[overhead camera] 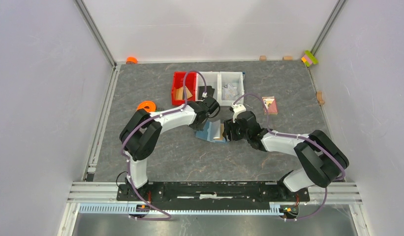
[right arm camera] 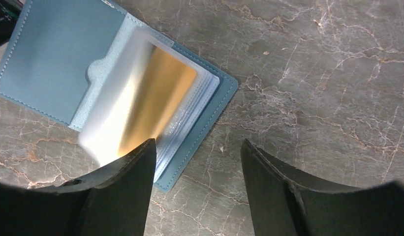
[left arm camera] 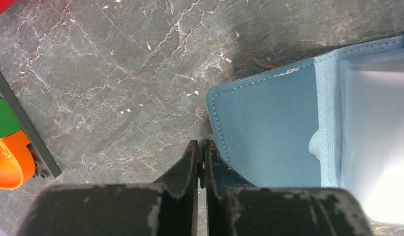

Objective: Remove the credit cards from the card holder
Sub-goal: Open the card holder at the center of the board.

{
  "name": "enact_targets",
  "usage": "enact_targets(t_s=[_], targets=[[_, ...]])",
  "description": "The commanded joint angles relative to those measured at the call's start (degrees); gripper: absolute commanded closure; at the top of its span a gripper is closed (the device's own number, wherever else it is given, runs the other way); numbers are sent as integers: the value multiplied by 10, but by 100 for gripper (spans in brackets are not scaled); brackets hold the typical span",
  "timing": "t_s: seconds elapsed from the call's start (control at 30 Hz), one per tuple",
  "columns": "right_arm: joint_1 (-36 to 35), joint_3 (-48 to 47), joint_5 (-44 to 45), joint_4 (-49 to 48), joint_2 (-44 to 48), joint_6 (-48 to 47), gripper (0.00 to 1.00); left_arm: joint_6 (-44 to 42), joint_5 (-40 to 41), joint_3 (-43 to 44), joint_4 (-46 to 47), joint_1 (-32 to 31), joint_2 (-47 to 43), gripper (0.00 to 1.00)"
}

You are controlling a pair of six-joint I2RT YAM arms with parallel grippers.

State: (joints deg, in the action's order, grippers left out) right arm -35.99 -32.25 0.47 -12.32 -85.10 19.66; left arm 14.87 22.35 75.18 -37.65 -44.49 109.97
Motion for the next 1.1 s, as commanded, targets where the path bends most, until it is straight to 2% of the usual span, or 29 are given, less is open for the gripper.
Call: enact_targets(t_s=[0.0, 0.3, 0.57, 0.77, 0.83, 0.97, 1.07], targets=[[-2, -1, 18, -21, 26, -1, 32, -26, -12, 19, -1, -5, -3, 91], [-2, -14, -3, -16, 0, 0, 31, -31, -70, 17, 19, -12, -3, 90], [-2, 8, -37, -51, 24, -1, 21, -33, -136, 4, 54, -16, -14, 89], [-3, -12, -39, -25, -3, -2, 18, -27, -189, -20, 97, -15, -39, 82], [-4, -25, -28, -3, -15, -1, 14, -25, -205, -29, 111, -14, -49, 77], [-7, -38, -12, 21, -26, -2, 9, -16, -236, -52, 145, -12, -76, 57], [-9, -42, -10, 26, -29, -2, 2, -5, -245, -75, 169, -3, -98, 46]])
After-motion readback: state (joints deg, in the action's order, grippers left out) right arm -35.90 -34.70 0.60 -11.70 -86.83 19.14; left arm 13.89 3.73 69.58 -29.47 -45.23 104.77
